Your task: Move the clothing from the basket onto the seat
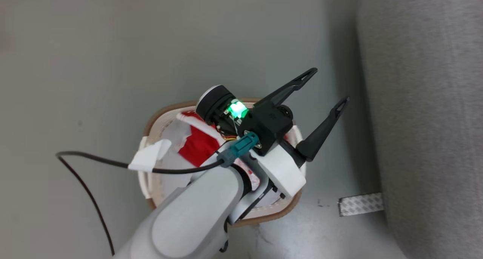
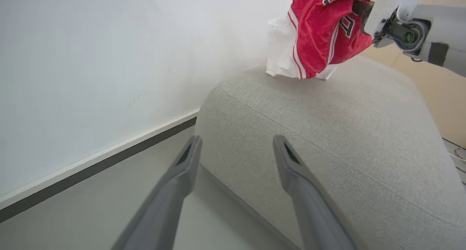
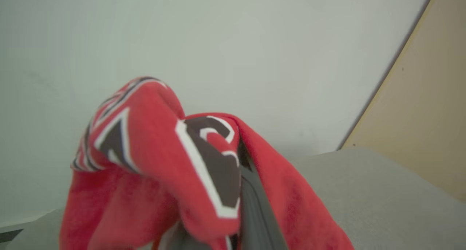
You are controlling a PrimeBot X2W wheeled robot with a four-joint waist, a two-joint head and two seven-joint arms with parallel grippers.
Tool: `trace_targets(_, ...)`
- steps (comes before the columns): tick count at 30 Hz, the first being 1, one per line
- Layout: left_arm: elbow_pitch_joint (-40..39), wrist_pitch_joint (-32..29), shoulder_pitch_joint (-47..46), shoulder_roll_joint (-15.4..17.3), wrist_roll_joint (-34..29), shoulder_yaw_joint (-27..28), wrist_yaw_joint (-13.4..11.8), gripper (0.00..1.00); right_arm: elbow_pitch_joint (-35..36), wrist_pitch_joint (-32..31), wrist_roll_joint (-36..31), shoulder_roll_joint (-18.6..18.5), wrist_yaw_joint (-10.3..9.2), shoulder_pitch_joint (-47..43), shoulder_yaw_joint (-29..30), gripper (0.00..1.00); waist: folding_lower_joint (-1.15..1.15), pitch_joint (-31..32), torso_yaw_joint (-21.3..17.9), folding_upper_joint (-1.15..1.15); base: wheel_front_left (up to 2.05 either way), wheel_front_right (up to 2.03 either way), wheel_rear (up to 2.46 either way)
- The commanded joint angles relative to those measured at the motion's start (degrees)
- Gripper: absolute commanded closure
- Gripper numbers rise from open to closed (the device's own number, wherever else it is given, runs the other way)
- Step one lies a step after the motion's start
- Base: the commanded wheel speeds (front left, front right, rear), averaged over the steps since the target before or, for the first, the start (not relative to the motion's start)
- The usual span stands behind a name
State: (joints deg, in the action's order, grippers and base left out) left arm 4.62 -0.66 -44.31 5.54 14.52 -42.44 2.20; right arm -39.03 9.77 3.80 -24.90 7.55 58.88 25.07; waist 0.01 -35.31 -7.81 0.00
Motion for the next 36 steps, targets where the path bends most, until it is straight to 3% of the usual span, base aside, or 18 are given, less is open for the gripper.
trace_targets(1, 0.28, 0.77, 0.07, -0.25, 0.52, 0.25, -0.35, 0.00, -1.68, 0.51, -2.21, -0.38, -0.12, 0.78, 1.20, 1.00, -0.01, -1.85, 2.89, 0.00, 0.00, 0.00, 0.00)
trace_targets(4, 1.02, 1.63, 0.88, -0.68, 1.24, 0.20, -0.99, 0.00, -5.92, 1.09, -6.20, -0.51, -0.13, 0.97, 5.90, 1.00, -0.01, -1.93, 4.16, 0.00, 0.00, 0.00, 0.00)
trace_targets(5, 1.26, 1.87, 1.02, -0.77, 1.38, 0.13, -1.01, 0.00, -7.20, 1.47, -7.40, -0.36, -0.13, 0.61, 7.66, 0.96, -0.01, -1.75, 4.37, 0.00, 0.00, 0.00, 0.00)
trace_targets(7, 1.77, 2.33, 1.36, -0.87, 1.87, -0.01, -1.10, 0.00, -9.79, 2.02, -9.61, 0.29, -0.13, -0.86, 10.83, 0.67, -0.01, -1.10, 4.48, 0.00, 0.00, 0.00, 0.00)
trace_targets(8, 2.01, 2.36, 1.49, -0.86, 2.03, -0.01, -1.22, 0.00, -10.82, 2.33, -11.12, 0.69, -0.13, -1.55, 11.66, 0.19, -0.01, -0.71, 4.38, 0.00, 0.00, 0.00, 0.00)
trace_targets(9, 2.24, 2.46, 1.68, -0.73, 2.15, 0.08, -1.30, 0.00, -11.75, 2.61, -11.89, 1.36, -0.13, -1.98, 12.35, 0.00, -0.01, -0.19, 4.15, 0.00, 0.00, 0.00, 0.00)
trace_targets(14, 2.87, 2.81, 2.36, 0.30, 2.68, 0.63, -1.81, 0.00, -13.79, 4.62, -14.56, 3.53, -0.13, -4.43, 13.45, 0.00, -0.01, 2.83, 2.30, 0.00, 0.00, 0.00, 0.00)
trace_targets(19, 3.18, 3.40, 4.34, 1.40, 3.44, 1.48, -2.74, 0.00, -12.45, 5.45, -13.84, 6.36, -0.13, -8.24, 8.81, 0.00, -0.01, 6.96, 0.24, 0.00, 0.00, 0.00, 0.00)
trace_targets(28, 4.34, 5.57, 12.05, 5.27, 5.94, 4.37, -5.89, 0.00, 4.45, 5.44, -6.98, 12.63, -0.13, -22.76, -1.71, 0.00, -0.01, 16.68, -2.43, 0.00, 0.00, 0.00, 0.00)
trace_targets(36, 6.58, 9.81, 21.97, 8.64, 9.21, 8.66, -9.96, 0.00, 18.04, 5.45, -5.25, 16.41, -0.13, -36.95, -8.49, 0.00, -0.01, 26.81, -1.74, 0.00, 0.00, 0.00, 0.00)
